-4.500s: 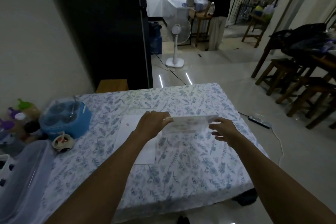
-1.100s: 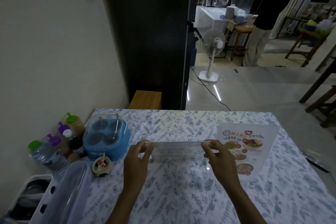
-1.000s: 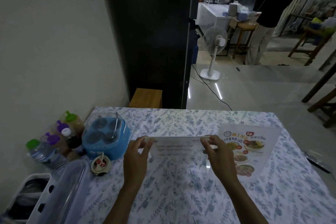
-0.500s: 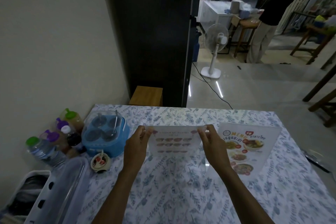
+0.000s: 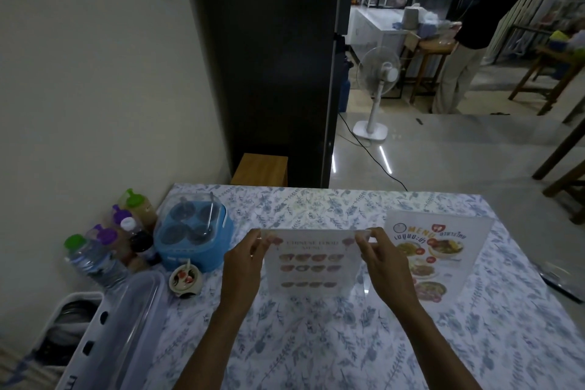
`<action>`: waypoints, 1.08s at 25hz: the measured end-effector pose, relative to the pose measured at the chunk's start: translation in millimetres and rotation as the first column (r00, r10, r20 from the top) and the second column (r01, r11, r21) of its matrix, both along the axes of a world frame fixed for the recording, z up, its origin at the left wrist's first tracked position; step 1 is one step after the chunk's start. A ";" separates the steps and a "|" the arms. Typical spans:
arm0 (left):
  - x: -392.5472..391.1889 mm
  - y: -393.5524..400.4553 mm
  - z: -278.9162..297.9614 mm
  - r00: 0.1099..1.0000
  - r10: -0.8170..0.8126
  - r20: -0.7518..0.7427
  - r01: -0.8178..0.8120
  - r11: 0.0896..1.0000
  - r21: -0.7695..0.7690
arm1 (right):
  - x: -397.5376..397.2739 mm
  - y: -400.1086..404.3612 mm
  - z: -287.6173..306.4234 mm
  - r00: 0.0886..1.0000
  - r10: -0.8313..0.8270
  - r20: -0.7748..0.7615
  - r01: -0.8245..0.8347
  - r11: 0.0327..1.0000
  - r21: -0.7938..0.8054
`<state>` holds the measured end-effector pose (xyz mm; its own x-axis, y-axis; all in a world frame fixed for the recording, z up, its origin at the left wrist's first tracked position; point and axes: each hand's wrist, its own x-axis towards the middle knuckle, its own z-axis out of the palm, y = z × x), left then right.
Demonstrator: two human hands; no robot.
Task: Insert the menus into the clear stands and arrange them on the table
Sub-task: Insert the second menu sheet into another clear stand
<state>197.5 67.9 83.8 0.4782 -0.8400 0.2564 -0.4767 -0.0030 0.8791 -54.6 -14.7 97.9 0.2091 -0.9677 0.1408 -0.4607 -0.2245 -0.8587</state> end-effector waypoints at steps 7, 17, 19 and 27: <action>11.0 -30.6 -2.2 0.998 0.026 0.057 -0.030 0.996 0.082 | 13.3 -34.2 -2.5 0.992 -0.063 -0.110 0.060 0.998 -0.032; -5.3 -34.8 3.4 0.995 0.066 -0.078 -0.051 0.983 0.178 | 8.3 -29.7 -19.5 0.983 -0.070 -0.168 0.070 0.998 -0.009; -6.9 -31.8 4.4 0.995 0.075 -0.071 -0.063 0.986 0.155 | 3.1 -28.3 -19.6 0.985 -0.096 -0.144 0.098 0.995 0.006; -34.5 -27.9 14.9 0.999 0.020 0.033 -0.024 0.993 0.120 | -27.9 -2.5 -27.8 0.977 -0.186 -0.101 0.190 0.981 0.033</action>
